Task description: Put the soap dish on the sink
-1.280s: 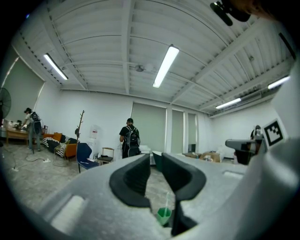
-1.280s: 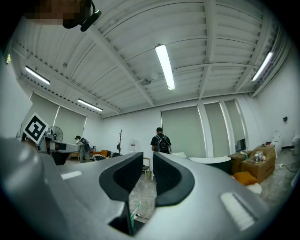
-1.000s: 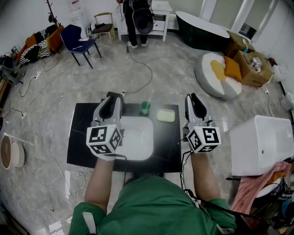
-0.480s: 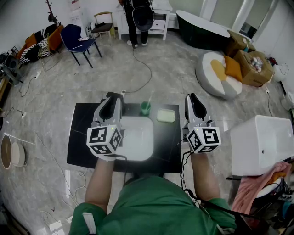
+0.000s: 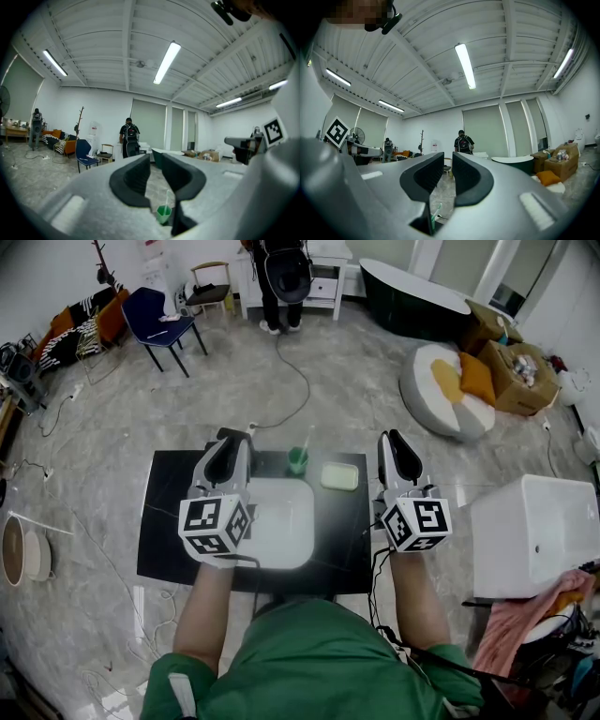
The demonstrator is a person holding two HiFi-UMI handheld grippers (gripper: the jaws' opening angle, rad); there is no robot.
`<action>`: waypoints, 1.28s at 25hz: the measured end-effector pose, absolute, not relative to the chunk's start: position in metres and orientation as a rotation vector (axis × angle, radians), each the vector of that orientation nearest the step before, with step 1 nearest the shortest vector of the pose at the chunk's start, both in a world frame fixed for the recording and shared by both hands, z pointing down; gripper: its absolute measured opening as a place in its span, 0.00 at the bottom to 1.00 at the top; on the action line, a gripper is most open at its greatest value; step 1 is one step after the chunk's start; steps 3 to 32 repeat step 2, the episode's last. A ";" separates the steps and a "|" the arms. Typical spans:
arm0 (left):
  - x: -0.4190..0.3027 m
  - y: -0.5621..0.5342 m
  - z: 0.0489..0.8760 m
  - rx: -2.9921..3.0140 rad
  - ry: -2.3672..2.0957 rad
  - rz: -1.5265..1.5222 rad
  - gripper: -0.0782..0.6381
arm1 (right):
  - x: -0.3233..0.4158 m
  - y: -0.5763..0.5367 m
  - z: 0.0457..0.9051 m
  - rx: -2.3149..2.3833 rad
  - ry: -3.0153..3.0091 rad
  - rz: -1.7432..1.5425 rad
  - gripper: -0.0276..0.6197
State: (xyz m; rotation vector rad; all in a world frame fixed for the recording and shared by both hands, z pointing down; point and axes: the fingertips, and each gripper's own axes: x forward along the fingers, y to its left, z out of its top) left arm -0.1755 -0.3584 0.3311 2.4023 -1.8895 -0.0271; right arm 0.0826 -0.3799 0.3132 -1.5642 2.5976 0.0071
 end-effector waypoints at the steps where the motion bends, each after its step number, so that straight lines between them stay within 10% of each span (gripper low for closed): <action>1: -0.175 -0.360 0.332 2.403 -1.889 -0.027 0.21 | 0.082 -0.381 0.314 -1.565 2.598 0.007 0.13; 32: -0.176 -0.361 0.332 2.404 -1.888 -0.027 0.21 | 0.082 -0.382 0.315 -1.566 2.599 0.008 0.13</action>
